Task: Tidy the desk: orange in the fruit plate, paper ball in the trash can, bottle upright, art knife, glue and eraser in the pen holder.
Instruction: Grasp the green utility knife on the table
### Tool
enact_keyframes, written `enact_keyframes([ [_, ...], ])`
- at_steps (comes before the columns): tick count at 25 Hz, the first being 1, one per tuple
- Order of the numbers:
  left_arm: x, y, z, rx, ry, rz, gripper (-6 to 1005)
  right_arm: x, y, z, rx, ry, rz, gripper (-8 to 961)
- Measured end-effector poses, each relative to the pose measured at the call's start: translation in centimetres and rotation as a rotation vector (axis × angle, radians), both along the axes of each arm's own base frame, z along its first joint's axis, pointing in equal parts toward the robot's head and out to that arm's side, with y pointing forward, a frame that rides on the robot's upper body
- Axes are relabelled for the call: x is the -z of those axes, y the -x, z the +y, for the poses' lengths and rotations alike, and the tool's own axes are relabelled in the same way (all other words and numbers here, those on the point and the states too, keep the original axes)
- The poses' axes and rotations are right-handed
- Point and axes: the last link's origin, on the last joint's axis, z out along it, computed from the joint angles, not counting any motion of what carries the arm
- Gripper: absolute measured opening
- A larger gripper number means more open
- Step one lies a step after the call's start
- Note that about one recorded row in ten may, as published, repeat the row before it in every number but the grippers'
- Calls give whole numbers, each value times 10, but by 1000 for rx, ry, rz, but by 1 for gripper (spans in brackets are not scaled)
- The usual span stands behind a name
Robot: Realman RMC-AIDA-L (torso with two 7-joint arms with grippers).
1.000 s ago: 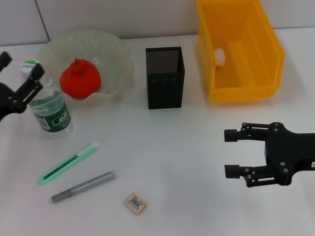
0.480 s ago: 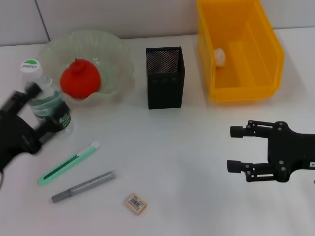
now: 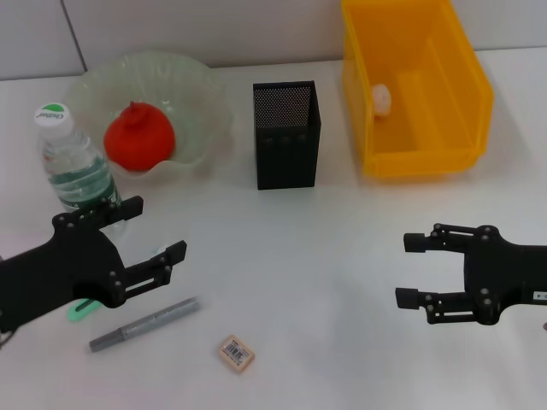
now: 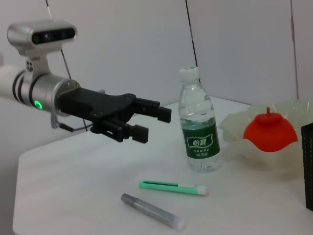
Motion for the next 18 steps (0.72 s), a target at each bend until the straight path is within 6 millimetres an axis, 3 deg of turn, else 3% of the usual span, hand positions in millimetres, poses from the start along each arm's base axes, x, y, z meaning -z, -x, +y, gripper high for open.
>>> enact_keyframes([
  [8, -15, -42, 20, -201, 156, 296, 794, 2, -2, 1, 16, 2, 2, 805],
  [18, -5, -73, 54, -282, 252, 626, 790, 3, -2, 1, 17, 5, 1, 805],
])
